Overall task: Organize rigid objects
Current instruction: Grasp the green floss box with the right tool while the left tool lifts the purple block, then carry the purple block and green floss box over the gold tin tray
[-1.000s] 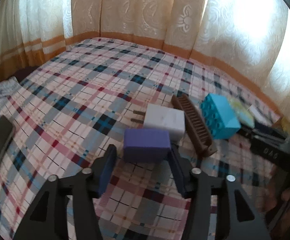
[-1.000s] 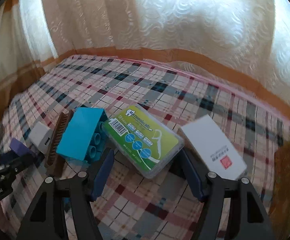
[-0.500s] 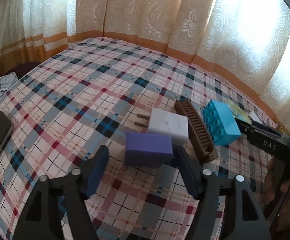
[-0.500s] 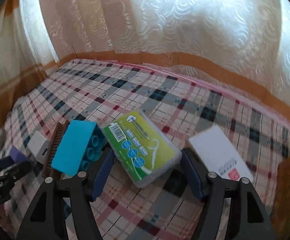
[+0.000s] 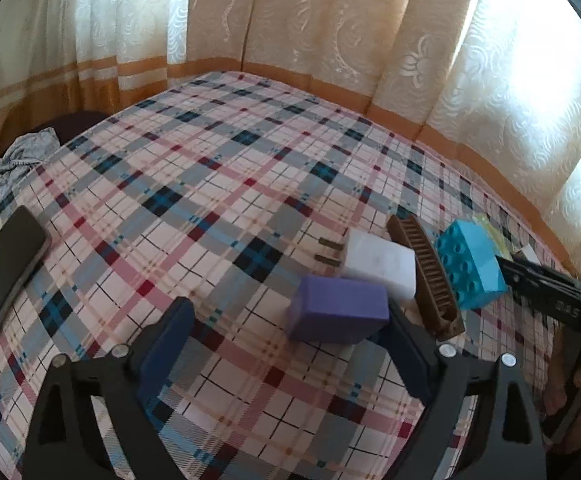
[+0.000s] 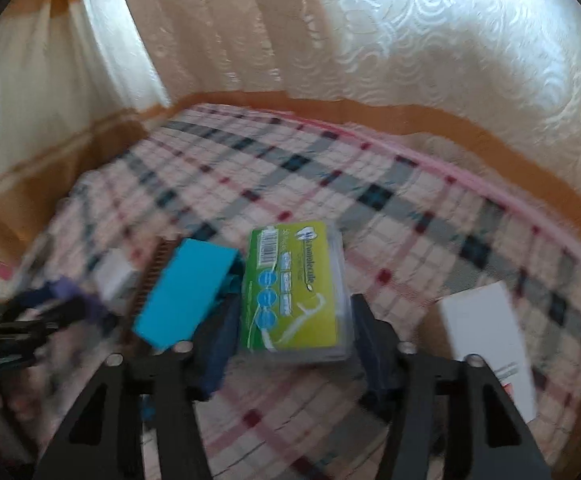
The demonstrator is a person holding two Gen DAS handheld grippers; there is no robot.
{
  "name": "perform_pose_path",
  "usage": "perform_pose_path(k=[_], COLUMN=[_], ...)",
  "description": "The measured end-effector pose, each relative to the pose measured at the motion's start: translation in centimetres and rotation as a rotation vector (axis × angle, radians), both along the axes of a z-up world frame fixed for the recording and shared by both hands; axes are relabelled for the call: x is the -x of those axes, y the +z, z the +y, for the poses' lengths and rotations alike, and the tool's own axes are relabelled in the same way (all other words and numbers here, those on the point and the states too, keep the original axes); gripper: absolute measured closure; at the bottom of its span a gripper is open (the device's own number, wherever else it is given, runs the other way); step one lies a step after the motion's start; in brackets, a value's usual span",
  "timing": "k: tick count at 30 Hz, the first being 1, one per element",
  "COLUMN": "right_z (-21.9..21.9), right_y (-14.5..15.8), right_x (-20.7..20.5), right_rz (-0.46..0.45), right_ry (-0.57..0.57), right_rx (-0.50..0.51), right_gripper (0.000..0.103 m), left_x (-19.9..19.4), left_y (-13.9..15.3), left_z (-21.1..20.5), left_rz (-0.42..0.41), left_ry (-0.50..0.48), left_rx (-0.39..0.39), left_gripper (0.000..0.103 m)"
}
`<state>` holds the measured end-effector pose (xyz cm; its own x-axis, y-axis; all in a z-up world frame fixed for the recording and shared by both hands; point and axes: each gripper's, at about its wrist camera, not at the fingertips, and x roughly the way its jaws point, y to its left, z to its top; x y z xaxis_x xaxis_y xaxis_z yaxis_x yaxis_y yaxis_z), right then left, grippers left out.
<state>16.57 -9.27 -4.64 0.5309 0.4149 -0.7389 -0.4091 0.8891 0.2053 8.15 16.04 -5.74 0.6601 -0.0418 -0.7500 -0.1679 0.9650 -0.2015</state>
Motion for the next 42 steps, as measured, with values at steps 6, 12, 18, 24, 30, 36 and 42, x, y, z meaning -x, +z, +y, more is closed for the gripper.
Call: perform_pose_path(k=[6, 12, 18, 24, 30, 36, 42], right_z=[0.7, 2.4, 2.0, 1.5, 0.7, -1.2, -4.7], right_y=[0.0, -0.7, -0.4, -0.4, 0.8, 1.6, 2.5], right_x=[0.9, 0.7, 0.7, 2.1, 5.2, 9.2, 13.3], right_rz=[-0.027, -0.079, -0.072, -0.069, -0.131, -0.201, -0.247], right_ry=[-0.017, -0.061, -0.084, -0.122, -0.16, -0.225, -0.337], right_rx=[0.047, 0.215, 0.193, 0.157, 0.061, 0.023, 0.0], right_gripper=[0.046, 0.045, 0.047, 0.047, 0.047, 0.047, 0.047], left_x=[-0.1, -0.4, -1.0, -0.9, -0.2, 0.8, 2.0], left_y=[0.0, 0.0, 0.0, 0.2, 0.8, 2.0, 3.3], left_z=[0.7, 0.7, -0.1, -0.2, -0.4, -1.1, -3.0], left_rz=[-0.012, -0.009, 0.006, -0.023, -0.081, -0.177, -0.27], left_ry=[0.041, 0.046, 0.033, -0.016, -0.035, -0.054, -0.1], left_rx=[0.004, -0.001, -0.048, -0.015, 0.016, 0.011, -0.038], left_gripper=[0.01, 0.01, 0.021, 0.064, 0.064, 0.064, 0.064])
